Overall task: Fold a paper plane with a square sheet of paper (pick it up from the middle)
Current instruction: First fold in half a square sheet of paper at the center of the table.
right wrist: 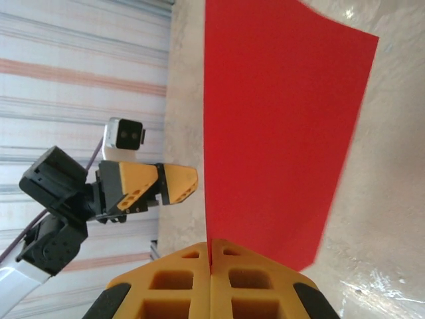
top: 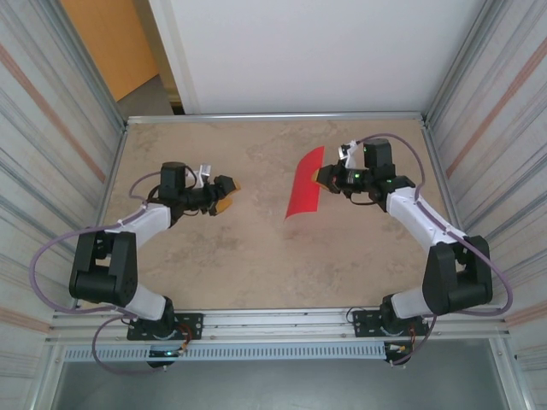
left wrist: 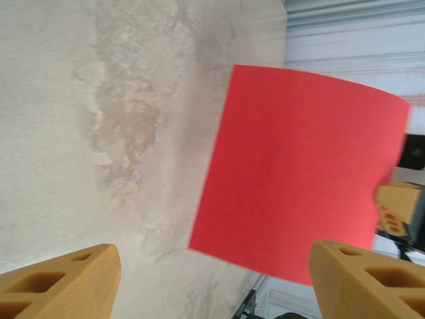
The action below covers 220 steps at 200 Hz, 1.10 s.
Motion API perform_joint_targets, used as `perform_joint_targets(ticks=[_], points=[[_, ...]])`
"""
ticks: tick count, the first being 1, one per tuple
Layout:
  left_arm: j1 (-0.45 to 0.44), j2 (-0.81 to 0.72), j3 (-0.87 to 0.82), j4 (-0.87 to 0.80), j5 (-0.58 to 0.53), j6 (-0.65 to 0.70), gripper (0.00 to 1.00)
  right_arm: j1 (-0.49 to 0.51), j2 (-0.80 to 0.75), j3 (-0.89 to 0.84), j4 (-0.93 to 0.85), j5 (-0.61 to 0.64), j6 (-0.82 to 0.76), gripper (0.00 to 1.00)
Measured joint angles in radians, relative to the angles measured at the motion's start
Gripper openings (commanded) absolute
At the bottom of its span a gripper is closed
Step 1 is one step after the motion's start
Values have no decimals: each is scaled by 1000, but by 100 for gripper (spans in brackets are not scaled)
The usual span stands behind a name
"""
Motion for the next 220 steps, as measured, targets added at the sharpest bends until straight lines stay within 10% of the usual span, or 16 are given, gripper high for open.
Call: perform_joint_targets(ticks=[101,220], points=[[-6,-11,-82,-8,-36,37,99,245,307,109,30,44,17,1],[-255,125,41,-119,-176,92,80,226,500,-24,352,-25,161,4]])
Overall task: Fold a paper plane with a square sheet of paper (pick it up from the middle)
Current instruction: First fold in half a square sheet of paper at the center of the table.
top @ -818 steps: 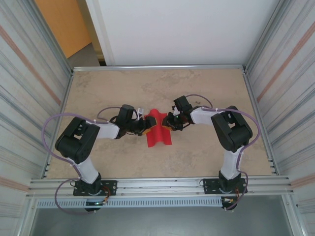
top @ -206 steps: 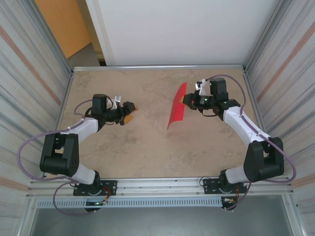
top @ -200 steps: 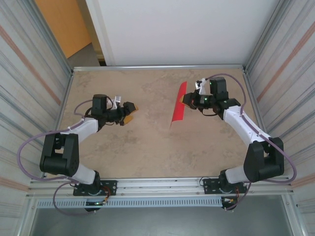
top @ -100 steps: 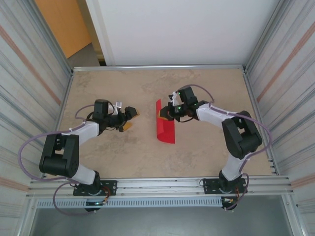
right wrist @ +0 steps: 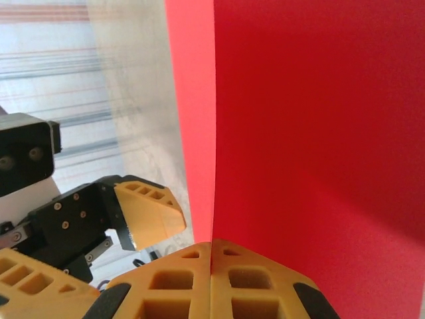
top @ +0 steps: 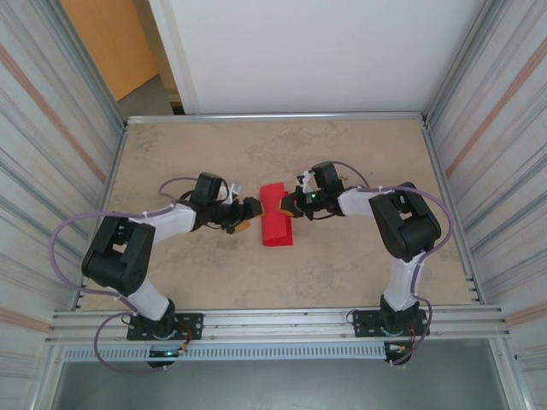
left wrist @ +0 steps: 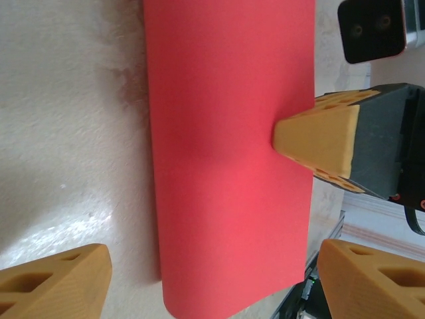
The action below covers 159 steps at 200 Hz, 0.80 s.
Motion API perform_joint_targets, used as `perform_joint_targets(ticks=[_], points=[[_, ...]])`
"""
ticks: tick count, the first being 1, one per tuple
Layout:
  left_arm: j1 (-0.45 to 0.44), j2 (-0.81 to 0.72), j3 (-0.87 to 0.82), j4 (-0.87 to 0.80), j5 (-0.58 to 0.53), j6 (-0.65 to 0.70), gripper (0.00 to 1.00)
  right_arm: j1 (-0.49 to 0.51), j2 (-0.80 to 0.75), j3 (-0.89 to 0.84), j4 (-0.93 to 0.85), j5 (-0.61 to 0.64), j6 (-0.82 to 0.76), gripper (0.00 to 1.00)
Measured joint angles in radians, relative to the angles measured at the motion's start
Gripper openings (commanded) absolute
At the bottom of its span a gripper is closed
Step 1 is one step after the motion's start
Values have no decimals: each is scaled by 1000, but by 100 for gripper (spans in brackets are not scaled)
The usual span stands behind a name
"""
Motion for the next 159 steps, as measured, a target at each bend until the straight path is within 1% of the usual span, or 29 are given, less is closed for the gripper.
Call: perform_joint_targets(ticks=[32,59,100,147,159], points=[[-37,55,68,-45,-57,21,74,-4,38,28,-18,-15,-21,4],[-51,94,115,-80,-99,35,69,-18,47,31,-19,-33,-25,5],[-61,167,185,-111,-123,49,62,-33,55,31,-20,-43,-26,6],[-76,209,206,-119,-140,49,54,-32,71,31,-21,-59,-26,7],[-76,223,216,-119,-140,48,51,-32,72,32,-21,-60,-26,9]])
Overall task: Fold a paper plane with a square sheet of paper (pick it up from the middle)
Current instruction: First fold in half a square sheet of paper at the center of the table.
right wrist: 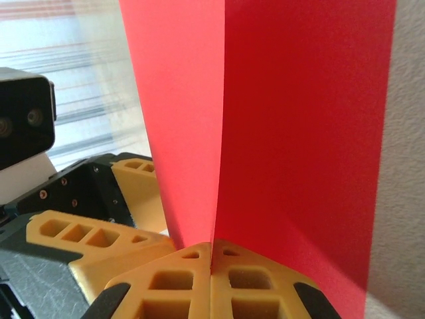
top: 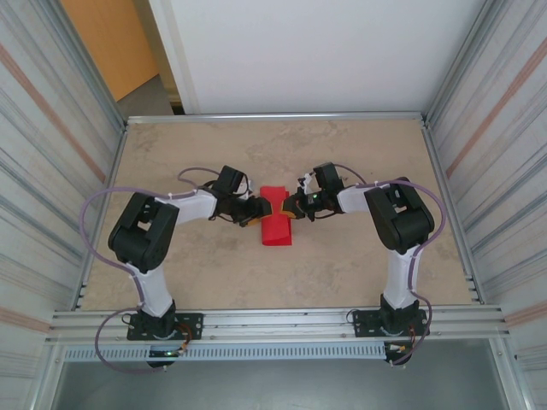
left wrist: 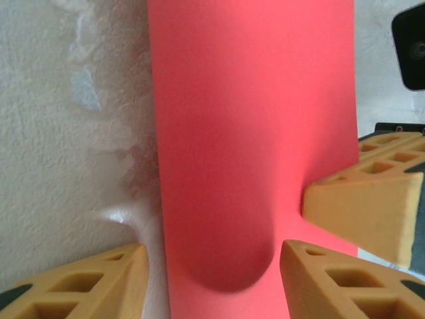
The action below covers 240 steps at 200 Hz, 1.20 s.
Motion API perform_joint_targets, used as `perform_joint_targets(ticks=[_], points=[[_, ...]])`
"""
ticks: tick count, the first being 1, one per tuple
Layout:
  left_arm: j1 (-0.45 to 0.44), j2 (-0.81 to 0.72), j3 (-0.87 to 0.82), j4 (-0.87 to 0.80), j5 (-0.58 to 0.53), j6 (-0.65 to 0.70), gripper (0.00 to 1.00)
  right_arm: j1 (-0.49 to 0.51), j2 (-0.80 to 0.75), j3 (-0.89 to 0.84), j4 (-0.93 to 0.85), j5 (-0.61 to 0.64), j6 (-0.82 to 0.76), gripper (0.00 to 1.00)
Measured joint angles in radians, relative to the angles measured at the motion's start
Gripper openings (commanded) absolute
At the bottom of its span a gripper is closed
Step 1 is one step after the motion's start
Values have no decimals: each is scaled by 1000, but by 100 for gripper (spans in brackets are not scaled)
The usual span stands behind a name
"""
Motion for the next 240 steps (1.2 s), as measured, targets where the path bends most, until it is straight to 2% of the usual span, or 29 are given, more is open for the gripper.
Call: perform_joint_targets(ticks=[19,36,55,131,190,240], points=[[-1,26,16,-6,-3,-2,46,0,0,0,-1,-1,-1,17],[0,32,26,-29,-11,-3,42,0,-1,2,-21,5,-16,33],[-1,36,32,-43,-23,-2,39,-6,-11,4,-80,32,-45,40],[-6,84,117,-167,-42,46,37,-69,-214,-11,-261,205,-140,38],[-72,161,295,-408,-194,103,41,-74,-227,-47,-312,266,-159,37],[-104,208,377,-500,-259,110,49,-86,-227,-48,-314,267,-166,37]])
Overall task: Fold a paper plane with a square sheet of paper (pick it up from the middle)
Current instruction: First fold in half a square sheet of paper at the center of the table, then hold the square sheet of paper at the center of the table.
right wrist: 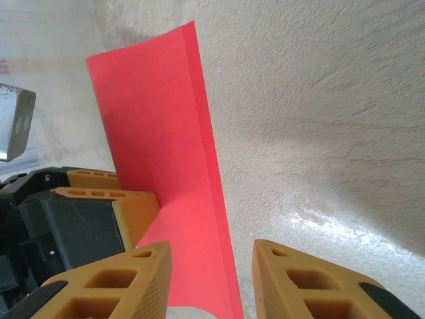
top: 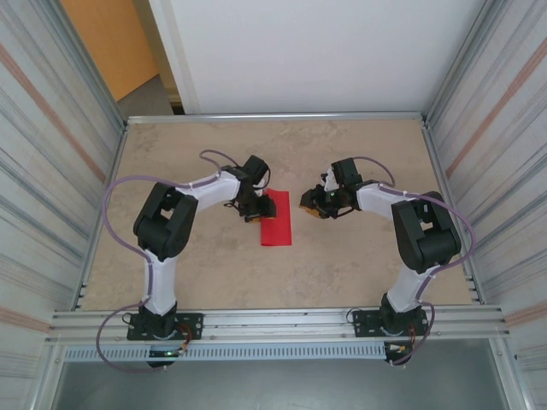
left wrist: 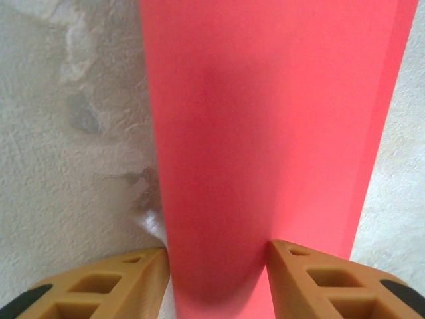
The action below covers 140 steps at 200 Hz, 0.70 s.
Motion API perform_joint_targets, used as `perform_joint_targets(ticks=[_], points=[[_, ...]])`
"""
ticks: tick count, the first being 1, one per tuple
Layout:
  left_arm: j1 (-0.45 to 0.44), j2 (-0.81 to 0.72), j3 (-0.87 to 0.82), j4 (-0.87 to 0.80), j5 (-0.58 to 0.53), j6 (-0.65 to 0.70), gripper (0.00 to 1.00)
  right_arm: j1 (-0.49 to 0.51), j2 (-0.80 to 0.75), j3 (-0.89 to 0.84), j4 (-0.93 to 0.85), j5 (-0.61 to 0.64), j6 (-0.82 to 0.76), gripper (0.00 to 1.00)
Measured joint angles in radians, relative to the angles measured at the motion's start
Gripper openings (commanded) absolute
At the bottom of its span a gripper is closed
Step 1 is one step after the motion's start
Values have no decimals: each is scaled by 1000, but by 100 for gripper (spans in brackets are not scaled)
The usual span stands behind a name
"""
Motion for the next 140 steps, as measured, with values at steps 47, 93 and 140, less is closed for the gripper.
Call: perform_joint_targets(ticks=[47,93,140], points=[[-8,28,44,-53,-16,0,50,-3,0,0,-2,0,-11,37],[-8,40,62,-73,-14,-2,52,-4,0,0,-2,-1,-14,37],[-8,50,76,-87,-12,-8,53,-1,0,0,-1,-2,-14,37]])
